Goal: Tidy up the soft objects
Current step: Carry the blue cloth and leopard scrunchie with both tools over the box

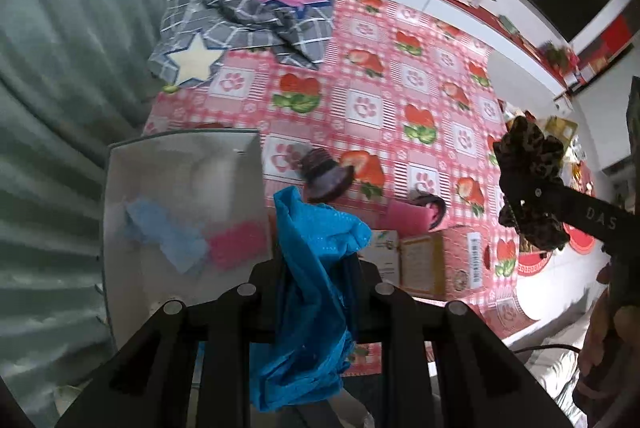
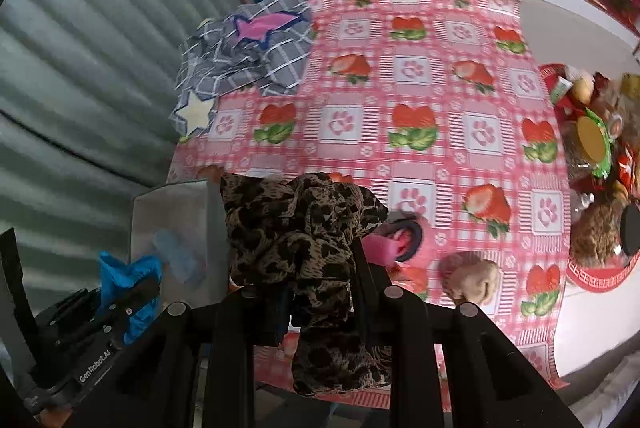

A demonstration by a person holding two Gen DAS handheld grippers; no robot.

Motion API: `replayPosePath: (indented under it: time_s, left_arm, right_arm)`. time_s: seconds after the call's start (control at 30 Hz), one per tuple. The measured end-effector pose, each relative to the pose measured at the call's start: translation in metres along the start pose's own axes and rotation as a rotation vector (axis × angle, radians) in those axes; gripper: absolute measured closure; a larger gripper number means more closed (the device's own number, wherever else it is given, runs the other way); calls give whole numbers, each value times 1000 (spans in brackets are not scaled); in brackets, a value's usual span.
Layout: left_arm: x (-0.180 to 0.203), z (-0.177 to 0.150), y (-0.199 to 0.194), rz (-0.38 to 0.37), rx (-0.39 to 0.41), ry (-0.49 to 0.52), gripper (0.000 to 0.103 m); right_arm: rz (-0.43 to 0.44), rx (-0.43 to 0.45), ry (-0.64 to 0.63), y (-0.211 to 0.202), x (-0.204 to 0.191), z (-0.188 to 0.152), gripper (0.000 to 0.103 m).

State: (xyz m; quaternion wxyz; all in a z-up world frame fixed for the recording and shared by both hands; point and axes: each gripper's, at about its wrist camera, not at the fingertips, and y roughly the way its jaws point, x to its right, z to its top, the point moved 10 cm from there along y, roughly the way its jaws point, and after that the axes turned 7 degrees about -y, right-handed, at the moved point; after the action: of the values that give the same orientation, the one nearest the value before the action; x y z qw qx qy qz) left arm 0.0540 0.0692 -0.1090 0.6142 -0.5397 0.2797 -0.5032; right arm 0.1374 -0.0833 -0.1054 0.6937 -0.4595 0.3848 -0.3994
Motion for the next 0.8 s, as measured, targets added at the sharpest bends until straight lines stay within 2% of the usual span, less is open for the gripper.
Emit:
replayPosePath:
  time_s: [0.37, 0.8]
  left_arm:
    - [-49, -5, 5, 12, -18, -90, 78]
    - [-91, -8, 9, 52, -29, -139, 78]
  right_arm:
    - [23, -65, -85, 22, -49, -11, 77]
    - [51, -128, -202, 44, -109, -22, 77]
